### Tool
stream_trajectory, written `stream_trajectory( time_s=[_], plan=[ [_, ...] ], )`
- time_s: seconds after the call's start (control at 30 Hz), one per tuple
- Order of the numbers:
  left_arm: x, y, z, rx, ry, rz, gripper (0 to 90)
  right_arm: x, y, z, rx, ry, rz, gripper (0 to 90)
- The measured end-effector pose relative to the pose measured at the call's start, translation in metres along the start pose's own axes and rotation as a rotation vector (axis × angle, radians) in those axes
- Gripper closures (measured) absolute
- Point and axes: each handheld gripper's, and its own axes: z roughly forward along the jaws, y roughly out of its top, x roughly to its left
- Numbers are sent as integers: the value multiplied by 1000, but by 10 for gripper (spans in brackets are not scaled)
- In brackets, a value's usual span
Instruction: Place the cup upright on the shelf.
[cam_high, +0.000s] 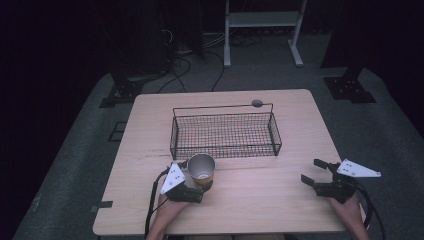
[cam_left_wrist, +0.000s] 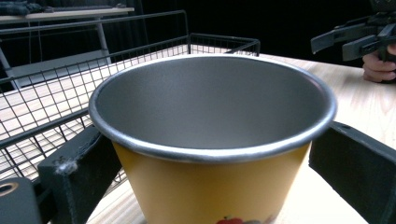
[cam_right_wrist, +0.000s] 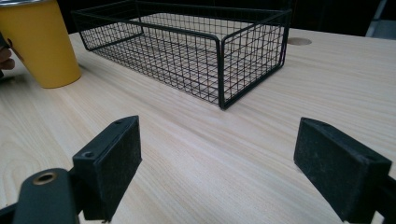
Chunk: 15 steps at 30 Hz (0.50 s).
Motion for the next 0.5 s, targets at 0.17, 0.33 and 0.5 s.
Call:
stream_trajectory(
  time_s=[0.17, 0.33, 0.5],
  plan=[
    [1, 0, 4, 1, 6, 0, 26, 0, 0, 0, 0, 0, 0, 139],
    [0, 1, 9, 7, 0, 9, 47, 0, 0, 0, 0, 0, -1, 139],
    [1, 0, 8, 5, 5, 25, 114, 0, 0, 0, 0, 0, -1, 139]
  ],
)
